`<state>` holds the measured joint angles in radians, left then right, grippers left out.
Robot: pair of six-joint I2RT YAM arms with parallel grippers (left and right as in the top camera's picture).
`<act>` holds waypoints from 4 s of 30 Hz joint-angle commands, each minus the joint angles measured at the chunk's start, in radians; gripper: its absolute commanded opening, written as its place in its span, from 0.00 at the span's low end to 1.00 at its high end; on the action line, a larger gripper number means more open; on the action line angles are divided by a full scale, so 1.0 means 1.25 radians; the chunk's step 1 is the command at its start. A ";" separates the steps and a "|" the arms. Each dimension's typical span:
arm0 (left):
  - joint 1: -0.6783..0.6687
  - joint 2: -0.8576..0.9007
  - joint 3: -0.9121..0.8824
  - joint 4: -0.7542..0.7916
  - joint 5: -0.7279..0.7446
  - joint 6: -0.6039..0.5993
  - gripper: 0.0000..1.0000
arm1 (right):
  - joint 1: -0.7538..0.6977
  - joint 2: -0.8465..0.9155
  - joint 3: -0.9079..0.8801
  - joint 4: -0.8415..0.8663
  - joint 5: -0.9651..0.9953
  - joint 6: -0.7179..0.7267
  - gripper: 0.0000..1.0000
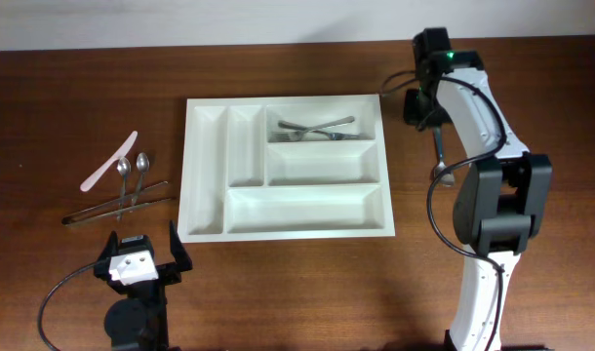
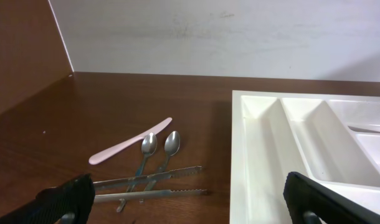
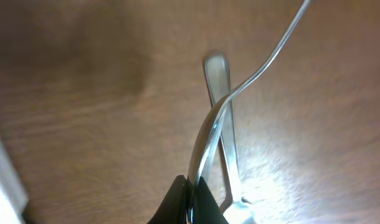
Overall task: Pack container
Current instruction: 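Lift the spoon and carry it left over the tray, then lower the spoon into the tray's middle compartment and open the right gripper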
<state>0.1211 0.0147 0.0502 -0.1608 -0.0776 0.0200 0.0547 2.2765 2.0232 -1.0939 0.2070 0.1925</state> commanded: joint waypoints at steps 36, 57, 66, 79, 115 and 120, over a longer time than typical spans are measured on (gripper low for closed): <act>0.005 -0.002 -0.004 0.002 0.009 0.015 0.99 | 0.144 -0.044 0.119 -0.272 -0.582 -0.783 0.04; 0.005 -0.002 -0.004 0.002 0.009 0.015 0.99 | 0.143 -0.023 0.108 -0.316 -0.475 -1.076 0.04; 0.005 -0.002 -0.004 0.002 0.009 0.015 0.99 | 0.133 0.023 0.096 -0.319 -0.470 -1.113 0.04; 0.005 -0.002 -0.004 0.002 0.009 0.015 0.99 | 0.097 0.075 0.070 -0.328 -0.484 -1.139 0.04; 0.005 -0.002 -0.004 0.002 0.009 0.015 0.99 | 0.095 0.079 0.196 -0.300 -0.587 -0.974 0.72; 0.005 -0.002 -0.004 0.002 0.009 0.015 0.99 | 0.066 0.079 0.372 -0.271 -0.562 -0.683 0.72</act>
<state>0.1211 0.0147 0.0502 -0.1608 -0.0776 0.0200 0.1680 2.3795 2.3917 -1.4418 -0.4957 -0.9329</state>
